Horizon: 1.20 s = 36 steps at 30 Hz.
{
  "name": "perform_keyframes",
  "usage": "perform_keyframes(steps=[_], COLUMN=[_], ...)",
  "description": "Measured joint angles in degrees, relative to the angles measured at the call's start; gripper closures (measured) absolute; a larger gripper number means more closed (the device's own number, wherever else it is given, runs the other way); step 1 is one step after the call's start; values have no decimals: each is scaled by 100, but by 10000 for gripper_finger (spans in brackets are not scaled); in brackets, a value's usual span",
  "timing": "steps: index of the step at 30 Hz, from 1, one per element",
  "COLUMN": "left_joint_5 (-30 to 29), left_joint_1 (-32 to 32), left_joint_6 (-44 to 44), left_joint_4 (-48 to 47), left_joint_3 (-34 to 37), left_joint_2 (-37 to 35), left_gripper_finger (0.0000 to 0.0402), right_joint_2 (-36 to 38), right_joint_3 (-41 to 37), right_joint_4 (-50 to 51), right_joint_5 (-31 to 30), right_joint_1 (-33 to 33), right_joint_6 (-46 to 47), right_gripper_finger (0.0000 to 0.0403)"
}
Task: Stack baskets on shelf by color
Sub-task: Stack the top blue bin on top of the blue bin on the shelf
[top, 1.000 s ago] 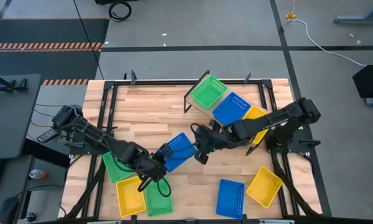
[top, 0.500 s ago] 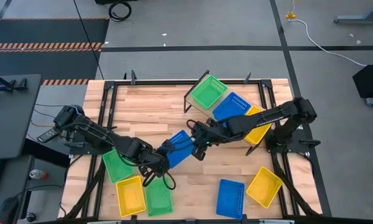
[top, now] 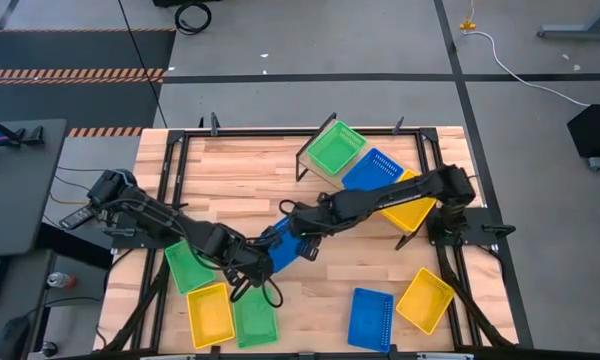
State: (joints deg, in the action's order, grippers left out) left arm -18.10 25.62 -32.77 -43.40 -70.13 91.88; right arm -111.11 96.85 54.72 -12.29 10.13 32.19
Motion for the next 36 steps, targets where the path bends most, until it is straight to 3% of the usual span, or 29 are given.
perform_keyframes(steps=[7,16,22,28,32,36], left_joint_5=[-455,-488,-499,-680,-766,-792], left_joint_1=[240,291,252,283,105,-253], left_joint_6=[2,391,1288,1608,1727,1944], left_joint_4=[48,361,-5,-824,-1102,-1078], left_joint_3=[0,-7,-404,-1140,-1286,-1285], left_joint_2=[-3,-5,-14,-218,-525,-928], left_gripper_finger=[381,352,299,245,237,253], right_joint_2=[-227,-54,96,511,950,1388], right_joint_3=[69,84,66,64,66,64], right_joint_4=[78,101,367,491,849,1457], right_joint_5=[83,-34,-5,-21,-180,-409], right_joint_1=[-16,-31,-45,-129,-220,-355], right_joint_6=[-267,-440,-541,-561,-566,-507], right_gripper_finger=[274,392,393,393,394,394])
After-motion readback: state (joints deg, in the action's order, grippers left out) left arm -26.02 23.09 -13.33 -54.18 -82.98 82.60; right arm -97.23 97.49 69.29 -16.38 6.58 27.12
